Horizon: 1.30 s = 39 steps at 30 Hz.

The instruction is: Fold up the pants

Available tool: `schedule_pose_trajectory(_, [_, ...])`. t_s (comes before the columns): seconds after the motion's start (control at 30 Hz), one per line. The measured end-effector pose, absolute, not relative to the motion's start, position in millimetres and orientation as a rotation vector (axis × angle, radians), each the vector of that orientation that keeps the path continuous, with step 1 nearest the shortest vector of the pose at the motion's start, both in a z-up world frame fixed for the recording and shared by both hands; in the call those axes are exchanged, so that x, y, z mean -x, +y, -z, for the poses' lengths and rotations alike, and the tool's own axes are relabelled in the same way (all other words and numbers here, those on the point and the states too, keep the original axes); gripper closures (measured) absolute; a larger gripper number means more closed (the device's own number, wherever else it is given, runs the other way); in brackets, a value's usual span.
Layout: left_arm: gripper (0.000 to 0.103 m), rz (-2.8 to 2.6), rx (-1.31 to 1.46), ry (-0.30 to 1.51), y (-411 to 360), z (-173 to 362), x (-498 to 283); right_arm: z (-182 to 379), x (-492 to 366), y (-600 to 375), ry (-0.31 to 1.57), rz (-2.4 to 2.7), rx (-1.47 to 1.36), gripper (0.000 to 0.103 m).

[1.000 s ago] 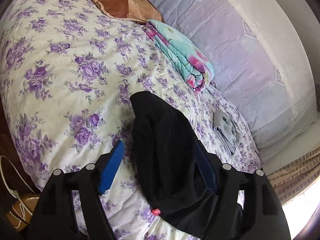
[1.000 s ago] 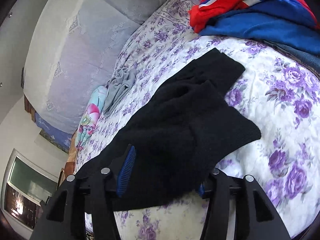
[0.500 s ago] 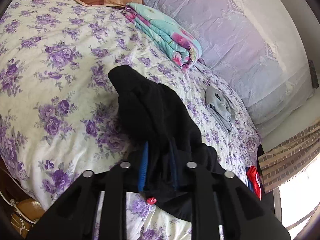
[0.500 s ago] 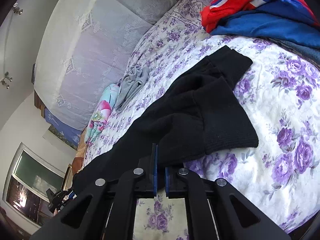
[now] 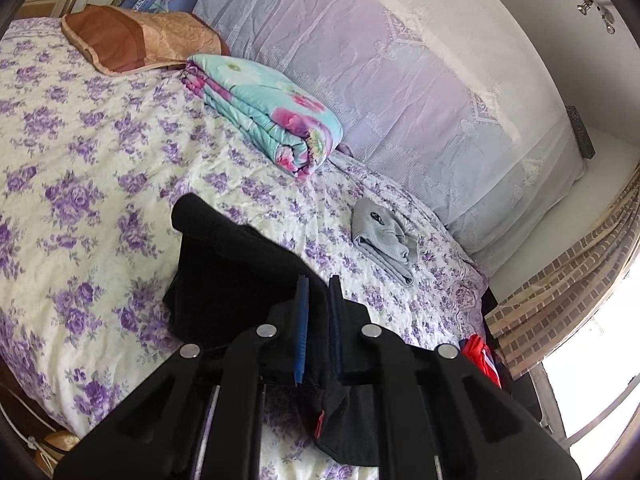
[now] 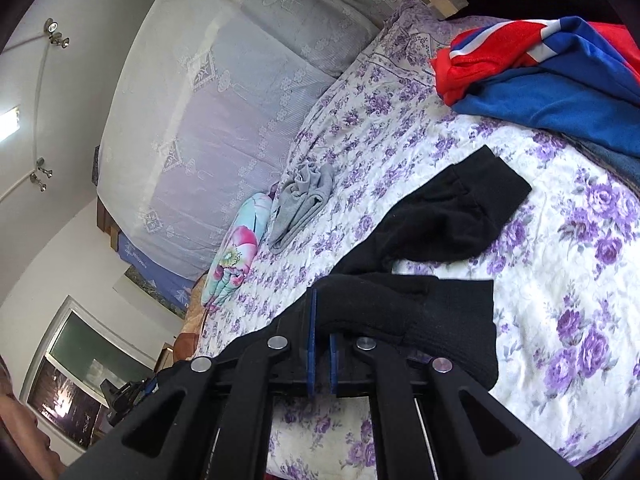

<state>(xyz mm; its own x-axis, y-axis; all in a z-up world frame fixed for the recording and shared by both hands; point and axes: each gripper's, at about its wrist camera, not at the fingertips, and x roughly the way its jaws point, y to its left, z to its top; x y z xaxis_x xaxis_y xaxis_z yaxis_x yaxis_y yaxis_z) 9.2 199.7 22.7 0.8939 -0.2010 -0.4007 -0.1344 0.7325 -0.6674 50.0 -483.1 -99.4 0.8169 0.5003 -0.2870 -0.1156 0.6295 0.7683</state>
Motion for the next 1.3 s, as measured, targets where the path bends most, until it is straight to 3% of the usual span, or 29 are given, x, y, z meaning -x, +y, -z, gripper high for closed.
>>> schedule_pose_trajectory(0.13, [0.096,0.031,0.723,0.469,203.0,-36.5,-35.2,85.8,-64.4,-487.7,0.492,-0.358,-0.807,0.098])
schedule_pose_trajectory(0.3, [0.095,-0.026,0.755,0.588,210.0,-6.5,-35.1,89.3,-81.0,-485.1,0.533,-0.34,-0.8,0.098])
schedule_pose_trajectory(0.33, [0.088,-0.058,0.758,0.592,215.6,-1.9,-26.4,91.3,-84.6,-485.6,0.541,-0.337,-0.806,0.098])
schedule_pose_trajectory(0.37, [0.071,-0.085,0.763,0.598,222.2,2.6,-18.0,91.7,-89.2,-485.2,0.546,-0.336,-0.809,0.098])
schedule_pose_trajectory(0.43, [0.051,-0.142,0.783,0.616,231.7,14.1,-2.2,92.7,-96.9,-485.8,0.55,-0.339,-0.81,0.098])
schedule_pose_trajectory(0.6, [0.051,-0.132,0.908,0.701,242.7,58.0,8.7,92.7,-104.9,-479.2,0.548,-0.373,-0.824,0.098])
schedule_pose_trajectory(0.73, [0.054,-0.036,0.956,0.765,226.7,80.4,-1.8,94.0,-92.7,-478.7,0.547,-0.376,-0.83,0.098])
schedule_pose_trajectory(0.8, [0.07,0.003,0.919,0.799,210.9,82.2,-7.2,96.0,-85.6,-481.4,0.544,-0.37,-0.84,0.098])
schedule_pose_trajectory(0.87, [0.094,0.02,0.891,0.789,202.5,77.2,-5.2,98.2,-79.5,-484.4,0.54,-0.367,-0.85,0.098])
schedule_pose_trajectory(1.07, [0.095,0.079,0.818,0.624,195.3,16.2,11.4,90.5,-73.2,-492.7,0.503,-0.364,-0.856,0.098])
schedule_pose_trajectory(1.3, [0.095,0.085,0.739,0.525,200.3,-45.4,-51.4,66.7,-112.4,-505.4,0.482,-0.337,-0.83,0.098])
